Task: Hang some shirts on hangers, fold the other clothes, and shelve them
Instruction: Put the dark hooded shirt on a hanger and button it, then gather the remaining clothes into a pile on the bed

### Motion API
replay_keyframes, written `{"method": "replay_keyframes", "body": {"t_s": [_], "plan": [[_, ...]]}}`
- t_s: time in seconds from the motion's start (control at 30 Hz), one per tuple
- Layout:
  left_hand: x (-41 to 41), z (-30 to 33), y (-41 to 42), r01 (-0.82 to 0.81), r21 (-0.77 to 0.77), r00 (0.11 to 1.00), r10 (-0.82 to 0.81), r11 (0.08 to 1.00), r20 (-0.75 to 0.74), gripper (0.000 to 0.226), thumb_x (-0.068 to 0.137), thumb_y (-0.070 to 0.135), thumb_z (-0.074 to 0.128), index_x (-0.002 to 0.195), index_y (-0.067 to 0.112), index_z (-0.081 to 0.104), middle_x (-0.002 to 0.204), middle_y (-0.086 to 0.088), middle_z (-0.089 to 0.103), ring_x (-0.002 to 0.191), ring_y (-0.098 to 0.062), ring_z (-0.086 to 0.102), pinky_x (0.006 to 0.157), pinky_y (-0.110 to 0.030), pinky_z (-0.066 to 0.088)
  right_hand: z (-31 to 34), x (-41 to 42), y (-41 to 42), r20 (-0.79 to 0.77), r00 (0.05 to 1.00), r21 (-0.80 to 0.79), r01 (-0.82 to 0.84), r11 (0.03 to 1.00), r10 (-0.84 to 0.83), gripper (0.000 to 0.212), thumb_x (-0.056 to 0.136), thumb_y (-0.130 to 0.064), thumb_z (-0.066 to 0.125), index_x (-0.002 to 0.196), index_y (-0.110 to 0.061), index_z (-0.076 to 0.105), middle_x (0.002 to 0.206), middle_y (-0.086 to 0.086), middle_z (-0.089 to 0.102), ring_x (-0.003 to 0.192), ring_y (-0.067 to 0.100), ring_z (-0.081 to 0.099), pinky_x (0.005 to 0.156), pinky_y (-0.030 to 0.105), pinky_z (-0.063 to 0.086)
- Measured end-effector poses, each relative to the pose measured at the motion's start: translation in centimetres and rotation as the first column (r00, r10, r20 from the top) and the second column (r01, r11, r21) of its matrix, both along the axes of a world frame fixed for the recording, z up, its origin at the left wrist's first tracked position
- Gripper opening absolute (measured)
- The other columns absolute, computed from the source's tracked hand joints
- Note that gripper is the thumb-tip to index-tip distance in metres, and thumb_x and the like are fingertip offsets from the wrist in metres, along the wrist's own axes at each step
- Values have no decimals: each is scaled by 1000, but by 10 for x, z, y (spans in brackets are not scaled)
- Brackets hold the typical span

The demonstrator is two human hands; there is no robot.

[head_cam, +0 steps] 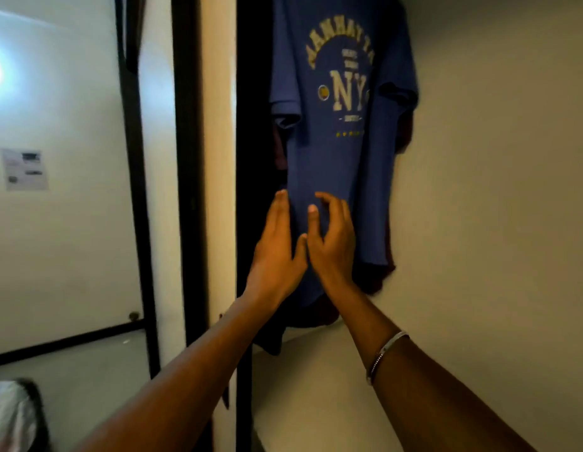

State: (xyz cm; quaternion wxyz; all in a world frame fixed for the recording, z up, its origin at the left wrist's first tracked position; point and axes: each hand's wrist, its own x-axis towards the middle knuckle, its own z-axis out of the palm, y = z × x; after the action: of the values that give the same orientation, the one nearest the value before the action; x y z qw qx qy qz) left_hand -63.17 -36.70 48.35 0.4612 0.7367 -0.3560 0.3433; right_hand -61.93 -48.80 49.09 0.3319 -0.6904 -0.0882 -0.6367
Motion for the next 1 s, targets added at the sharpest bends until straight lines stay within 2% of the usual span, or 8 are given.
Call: {"method": "replay_keyframes", "body": {"t_s": [0.13,0.27,0.4,0.5,0.53,0.63,0.8,1.0], "plan": [[-42,2,60,19,-82,978,-1,996,209,58,101,6,52,156,10,34,158,-3,40,144,-3,38,117,-28,37,4,-27,78,144,975,-9,-169,986,168,16,103,-11,53,114,-5,64,113,5,62,104,16,62,86,36,52],[-48,-37,160,-310,-124,927,329,943,182,50,97,14,59,145,13,48,147,0,49,131,-12,52,103,-37,50,-20,-39,157,156,950,-124,-251,960,269,19,100,-13,56,115,-4,63,118,11,58,112,24,58,94,45,48],[-63,-99,274,-645,65,764,642,761,64,48,91,22,65,138,20,55,148,-1,47,121,-20,58,94,-41,54,-65,-39,250,-11,889,-168,-454,875,458,25,98,-18,61,120,-7,62,121,12,57,114,25,57,95,41,48],[-63,-130,323,-709,183,693,721,681,1,47,91,26,67,137,24,55,147,1,48,119,-19,59,98,-40,51,-101,-21,284,-205,855,-166,-510,844,477,36,97,-33,62,127,-14,57,126,7,55,119,21,54,98,36,48],[-114,-165,405,-827,232,514,856,513,-60,47,91,27,67,137,25,55,146,2,49,120,-19,58,98,-39,51,-132,-40,380,-334,699,-136,-699,702,632,39,96,-38,63,129,-16,55,128,5,54,121,20,53,99,34,48],[-140,-195,455,-852,291,420,900,434,-114,48,90,26,67,136,23,56,140,1,54,116,-20,60,91,-37,52,-169,-37,426,-452,642,-82,-722,687,619,45,94,-42,63,132,-20,52,130,4,54,122,21,53,97,39,49],[-256,-267,595,-910,402,36,983,106,-177,47,92,25,65,138,21,54,139,2,53,108,-24,62,79,-36,51,-249,-105,606,-621,339,-103,-929,355,707,50,92,-35,68,136,-21,50,132,5,53,123,25,52,100,46,48],[-376,-325,697,-885,451,-257,926,-112,-275,46,96,25,63,140,21,53,140,0,53,110,-26,62,79,-39,52,-322,-187,755,-745,76,-43,-997,65,663,50,91,-32,68,136,-24,48,135,3,51,124,24,51,97,47,50]]}}
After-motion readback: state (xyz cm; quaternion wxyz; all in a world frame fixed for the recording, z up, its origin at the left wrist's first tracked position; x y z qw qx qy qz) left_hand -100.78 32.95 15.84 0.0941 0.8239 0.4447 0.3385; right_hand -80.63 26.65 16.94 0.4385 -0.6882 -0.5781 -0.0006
